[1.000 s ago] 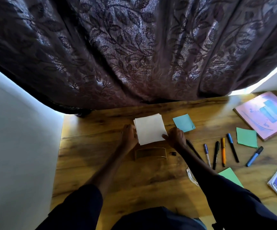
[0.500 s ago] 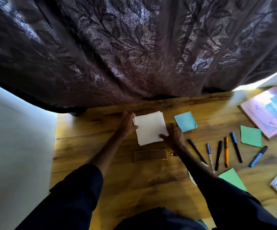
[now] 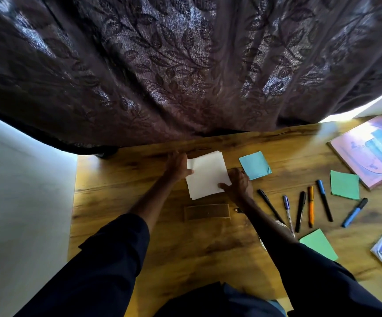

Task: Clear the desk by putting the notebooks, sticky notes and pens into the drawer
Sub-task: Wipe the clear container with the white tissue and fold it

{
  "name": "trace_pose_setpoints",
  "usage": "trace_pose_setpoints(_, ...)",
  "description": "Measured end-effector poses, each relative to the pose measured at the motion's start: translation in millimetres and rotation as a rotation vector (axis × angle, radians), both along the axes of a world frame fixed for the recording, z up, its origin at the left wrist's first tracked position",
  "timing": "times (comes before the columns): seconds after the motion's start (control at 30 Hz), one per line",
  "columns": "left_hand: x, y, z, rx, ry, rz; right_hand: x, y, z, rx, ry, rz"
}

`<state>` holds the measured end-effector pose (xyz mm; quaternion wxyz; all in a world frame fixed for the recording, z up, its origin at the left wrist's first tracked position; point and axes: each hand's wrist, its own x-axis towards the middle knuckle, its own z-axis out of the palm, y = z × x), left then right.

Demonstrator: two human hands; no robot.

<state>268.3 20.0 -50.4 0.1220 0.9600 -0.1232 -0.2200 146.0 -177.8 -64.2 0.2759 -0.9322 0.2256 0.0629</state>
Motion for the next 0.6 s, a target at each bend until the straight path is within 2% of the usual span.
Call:
trace_pose_setpoints(0.17,-5,-6,3,-0.027,-0.004,0.027,-1,-1,2,0.02,-0.009,0.003)
trace_pose_setpoints(0.33,-15,-6,8,-0.187,0.033,0.126,-2,-5,-1,0.057,-0.014,0.01)
trace_pose_setpoints(0.43,-18,-1,10,-0.346,0.038,0.191,2,-11,-2,0.099,-0.021,-0.017)
trace_pose_setpoints(0.6,-20,8,26,-0.441,-0.058,0.012,13,-20,13,0.26,-0.061,-0.061)
